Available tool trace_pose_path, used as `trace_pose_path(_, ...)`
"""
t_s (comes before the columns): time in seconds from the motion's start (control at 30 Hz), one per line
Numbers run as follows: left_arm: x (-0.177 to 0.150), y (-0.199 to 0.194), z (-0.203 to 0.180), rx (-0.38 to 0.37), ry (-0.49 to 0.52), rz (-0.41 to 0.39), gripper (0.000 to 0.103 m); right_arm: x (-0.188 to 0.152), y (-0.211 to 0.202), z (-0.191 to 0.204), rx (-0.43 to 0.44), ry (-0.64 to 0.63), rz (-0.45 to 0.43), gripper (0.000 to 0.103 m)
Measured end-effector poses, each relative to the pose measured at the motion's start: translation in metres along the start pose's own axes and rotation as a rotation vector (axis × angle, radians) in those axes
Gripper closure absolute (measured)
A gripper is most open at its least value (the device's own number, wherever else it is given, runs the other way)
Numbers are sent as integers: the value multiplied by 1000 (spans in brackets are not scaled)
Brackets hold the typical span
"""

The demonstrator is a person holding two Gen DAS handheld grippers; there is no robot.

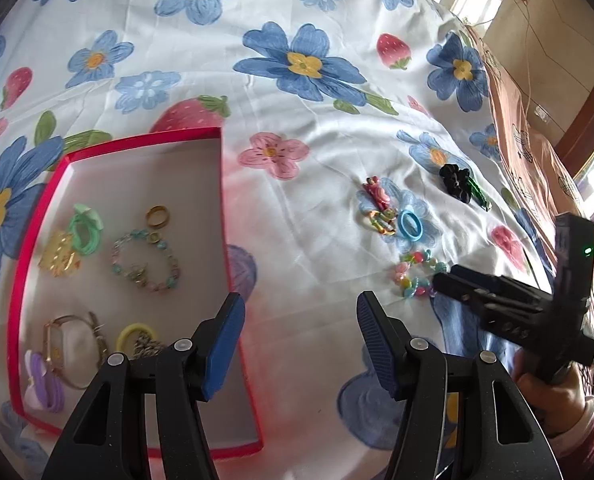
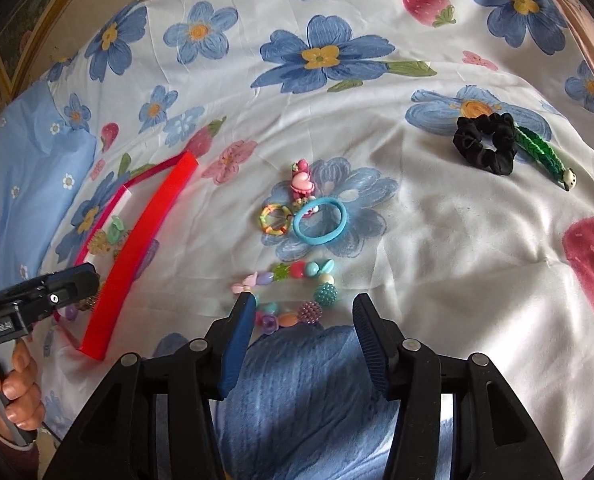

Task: Organize jewelry
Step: 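Grasp the multicolour ring with the left tool while the right tool grasps the pastel beaded bracelet, then carry the ring and beaded bracelet into the tray and open both tools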

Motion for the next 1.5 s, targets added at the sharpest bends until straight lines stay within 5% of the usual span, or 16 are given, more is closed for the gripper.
trace_pose_path(0.03, 3, 3, -3, -1, 6, 2, 45, 0, 4, 0, -12, -7, 9, 60)
trace_pose_path(0.1, 9, 9, -8, -2, 24, 6, 45, -1, 9, -3, -36, -13, 11, 90)
trace_pose_path(0.6, 69, 91, -59, -34, 126, 75, 47, 18, -41, -43, -41, 59, -117, 91)
trace_pose_path(0.93, 91, 141, -71, -43, 150, 125, 97, 15, -30, -51, 5, 87, -87, 91)
trace_pose_path(1.5, 53, 42, -31, -70, 86, -25, 100, 36, -67, 0, 74, 7, -183, 91)
Point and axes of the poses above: each gripper's, at about its wrist camera, not at the fingertips, and y roughly the way its jaws point, z to its left, x to its top, the point moved 8 cm from there along y, roughly the way its jaws point, and after that the axes turned 12 degrees about z, right-handed, at the moved point
